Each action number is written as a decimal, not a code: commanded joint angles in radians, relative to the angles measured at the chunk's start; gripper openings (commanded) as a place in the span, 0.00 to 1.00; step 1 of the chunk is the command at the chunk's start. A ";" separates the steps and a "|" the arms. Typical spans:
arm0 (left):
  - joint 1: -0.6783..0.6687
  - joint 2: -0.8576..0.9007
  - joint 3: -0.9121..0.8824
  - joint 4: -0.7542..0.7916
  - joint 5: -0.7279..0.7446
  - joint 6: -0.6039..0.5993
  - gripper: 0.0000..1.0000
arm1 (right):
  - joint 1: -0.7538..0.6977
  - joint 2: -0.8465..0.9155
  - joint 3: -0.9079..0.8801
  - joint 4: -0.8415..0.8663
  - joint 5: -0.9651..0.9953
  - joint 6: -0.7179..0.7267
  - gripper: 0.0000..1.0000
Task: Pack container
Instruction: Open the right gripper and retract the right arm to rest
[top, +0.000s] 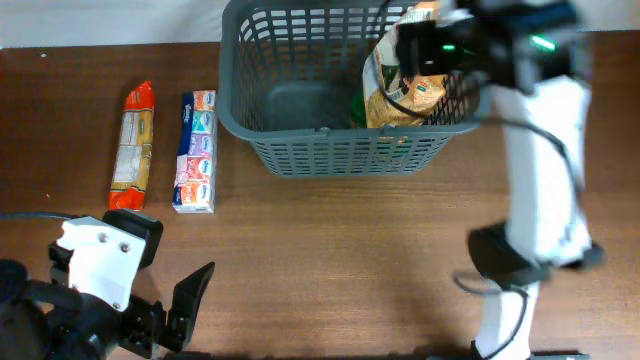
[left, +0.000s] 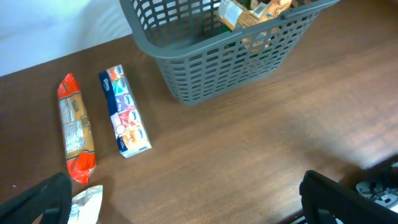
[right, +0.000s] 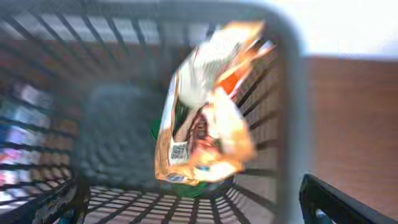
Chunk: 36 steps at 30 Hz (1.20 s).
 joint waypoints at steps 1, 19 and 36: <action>-0.004 0.004 0.003 0.000 -0.007 -0.013 0.99 | -0.109 -0.195 0.027 -0.003 0.028 0.053 0.99; -0.004 0.004 0.003 0.018 -0.010 -0.013 0.99 | -0.809 -0.296 -0.587 0.016 -0.006 0.270 0.99; 0.002 0.346 0.006 0.116 -0.320 -0.317 0.99 | -0.830 -0.295 -0.916 0.058 -0.006 0.271 0.99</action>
